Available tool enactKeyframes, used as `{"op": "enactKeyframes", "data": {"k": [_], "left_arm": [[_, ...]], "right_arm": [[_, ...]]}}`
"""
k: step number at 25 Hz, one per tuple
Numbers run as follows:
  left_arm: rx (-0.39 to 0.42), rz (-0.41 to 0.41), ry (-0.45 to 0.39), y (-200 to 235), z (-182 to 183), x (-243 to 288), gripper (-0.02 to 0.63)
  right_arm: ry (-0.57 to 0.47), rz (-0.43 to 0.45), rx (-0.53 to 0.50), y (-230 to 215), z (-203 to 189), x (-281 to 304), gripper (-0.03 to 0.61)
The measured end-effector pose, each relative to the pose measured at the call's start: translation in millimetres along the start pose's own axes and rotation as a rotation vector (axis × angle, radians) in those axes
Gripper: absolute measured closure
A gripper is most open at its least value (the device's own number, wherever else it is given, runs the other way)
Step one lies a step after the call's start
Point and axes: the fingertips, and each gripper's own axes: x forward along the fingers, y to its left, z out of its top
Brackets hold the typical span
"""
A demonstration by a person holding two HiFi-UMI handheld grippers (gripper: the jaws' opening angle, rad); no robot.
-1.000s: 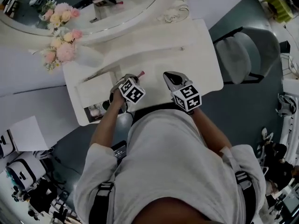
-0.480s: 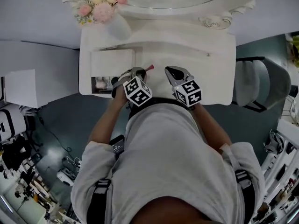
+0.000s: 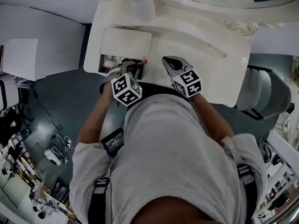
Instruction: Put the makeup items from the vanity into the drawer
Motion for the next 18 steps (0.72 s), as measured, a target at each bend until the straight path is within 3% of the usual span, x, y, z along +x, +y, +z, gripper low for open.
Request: {"op": "enactKeyframes", "data": {"k": [6, 18], "left_arm": [[0.101, -0.077, 0.024, 6, -38, -6, 0.568], [0.406, -0.278, 0.025, 6, -77, 22, 0.568]], "right_arm": [[0.01, -0.01, -0.006, 18, 9, 19, 0.578], [-0.016, -0.195, 0.132, 26, 5, 40, 0.58]]}}
